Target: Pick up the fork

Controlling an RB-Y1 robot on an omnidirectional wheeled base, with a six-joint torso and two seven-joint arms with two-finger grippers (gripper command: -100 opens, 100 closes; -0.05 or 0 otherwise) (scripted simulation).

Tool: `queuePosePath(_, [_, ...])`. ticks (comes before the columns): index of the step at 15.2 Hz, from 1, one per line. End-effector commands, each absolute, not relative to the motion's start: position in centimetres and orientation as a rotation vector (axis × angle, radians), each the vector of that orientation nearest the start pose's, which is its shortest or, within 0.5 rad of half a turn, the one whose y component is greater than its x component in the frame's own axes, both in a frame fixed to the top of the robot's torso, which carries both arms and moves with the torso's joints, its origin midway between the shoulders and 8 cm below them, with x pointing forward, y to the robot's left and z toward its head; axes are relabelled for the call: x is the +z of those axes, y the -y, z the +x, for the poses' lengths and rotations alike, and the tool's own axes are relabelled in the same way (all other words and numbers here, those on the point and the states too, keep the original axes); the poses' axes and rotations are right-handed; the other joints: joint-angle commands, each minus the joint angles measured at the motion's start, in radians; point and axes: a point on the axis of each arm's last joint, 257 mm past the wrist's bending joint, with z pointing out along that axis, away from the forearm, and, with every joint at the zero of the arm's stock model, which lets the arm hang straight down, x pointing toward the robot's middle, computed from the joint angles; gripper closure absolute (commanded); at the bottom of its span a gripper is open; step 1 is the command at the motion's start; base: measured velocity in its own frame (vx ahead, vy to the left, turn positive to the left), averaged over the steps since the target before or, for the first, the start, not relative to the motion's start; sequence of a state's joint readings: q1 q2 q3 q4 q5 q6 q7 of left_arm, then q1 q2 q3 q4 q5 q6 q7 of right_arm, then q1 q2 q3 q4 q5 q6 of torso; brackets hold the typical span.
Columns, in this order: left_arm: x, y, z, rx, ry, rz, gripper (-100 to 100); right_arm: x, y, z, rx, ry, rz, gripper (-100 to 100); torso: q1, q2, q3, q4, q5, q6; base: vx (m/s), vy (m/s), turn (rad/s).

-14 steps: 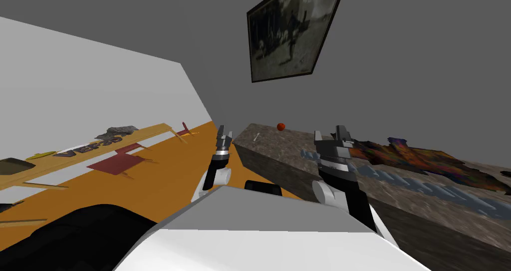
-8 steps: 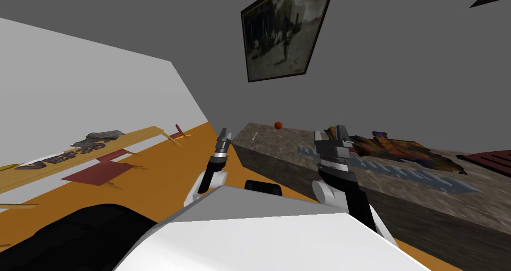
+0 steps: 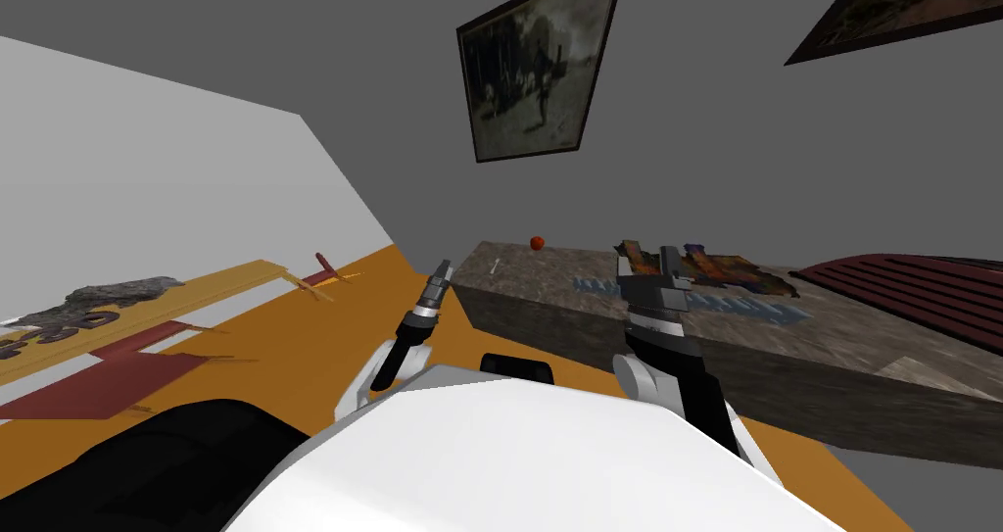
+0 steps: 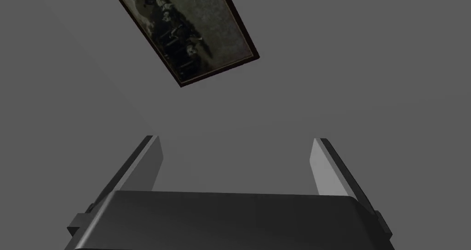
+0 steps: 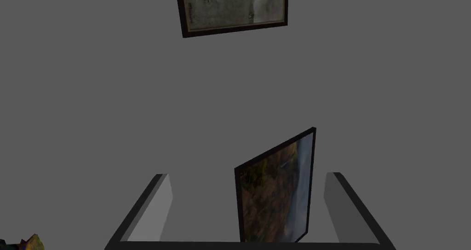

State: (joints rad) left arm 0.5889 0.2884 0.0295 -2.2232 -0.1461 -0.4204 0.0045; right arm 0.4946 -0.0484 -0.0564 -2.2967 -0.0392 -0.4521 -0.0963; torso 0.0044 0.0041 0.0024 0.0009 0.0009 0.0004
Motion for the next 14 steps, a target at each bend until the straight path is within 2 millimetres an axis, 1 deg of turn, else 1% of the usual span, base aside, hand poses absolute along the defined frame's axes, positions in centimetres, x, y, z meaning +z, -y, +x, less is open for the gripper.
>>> queuePosePath(1, [-6.8,-27.1,35.2,-1.028,-1.143,-0.447,-100,2.7,29.8,34.6,1.358,-0.615,0.698,0,0.000,0.000,0.000,0.000,0.000,0.000,-0.073,0.061,-0.280])
queuePosePath(3, [-6.9,-26.9,35.2,-1.026,-1.167,-0.420,-100,2.7,29.8,34.6,1.358,-0.615,0.698,0,0.001,0.001,0.001,0.000,0.000,0.000,-0.060,0.052,-0.164])
queuePosePath(4, [-8.0,-27.1,34.7,-0.978,-1.218,-0.375,-100,2.6,29.8,34.6,1.358,-0.615,0.698,0,0.001,0.000,0.000,0.000,0.000,0.000,-0.051,0.045,-0.240])
queuePosePath(5, [-8.0,-27.0,34.7,-0.977,-1.233,-0.357,-100,2.7,29.8,34.6,1.358,-0.615,0.698,0,0.001,0.000,0.000,0.000,0.000,0.000,-0.060,0.045,-0.280])
queuePosePath(6, [-8.1,-26.9,34.7,-0.977,-1.239,-0.349,-100,2.7,29.8,34.6,1.358,-0.615,0.698,0,0.001,0.000,0.000,0.000,0.000,0.000,-0.044,0.033,-0.096])
queuePosePath(7, [-9.3,-27.1,34.1,-0.928,-1.292,-0.300,-100,2.6,29.8,34.6,1.358,-0.615,0.698,0,0.000,-0.001,0.000,0.000,0.000,0.000,-0.054,0.026,-0.211])
queuePosePath(9, [-9.4,-26.9,34.1,-0.927,-1.313,-0.273,-100,2.7,29.8,34.6,1.358,-0.615,0.698,0,0.000,0.000,0.000,0.000,0.000,0.000,-0.061,0.032,-0.215])
queuePosePath(10, [-10.7,-27.2,33.4,-0.878,-1.365,-0.220,-100,2.6,29.8,34.6,1.358,-0.615,0.698,0,0.000,-0.001,0.000,0.000,0.000,0.000,-0.052,0.032,-0.311])
queuePosePath(11, [-10.7,-27.1,33.4,-0.877,-1.381,-0.199,-100,2.7,29.8,34.6,1.358,-0.615,0.698,0,0.000,-0.001,0.000,0.000,0.000,0.001,-0.054,0.038,-0.305])
queuePosePath(12, [-10.8,-27.0,33.4,-0.877,-1.387,-0.191,-100,2.7,29.8,34.6,1.358,-0.615,0.698,0,0.000,-0.001,0.000,0.000,0.000,0.000,-0.041,0.037,-0.076])
queuePosePath(13, [-12.1,-27.3,32.7,-0.828,-1.440,-0.134,-100,2.6,29.8,34.6,1.357,-0.615,0.698,0,0.000,-0.001,-0.001,0.000,0.000,-0.001,-0.050,0.034,-0.297])
queuePosePath(14, [-12.2,-27.2,32.6,-0.828,-1.453,-0.115,-100,2.7,29.8,34.6,1.358,-0.615,0.698,0,0.000,-0.001,-0.001,0.000,0.000,0.001,-0.055,0.046,-0.294])
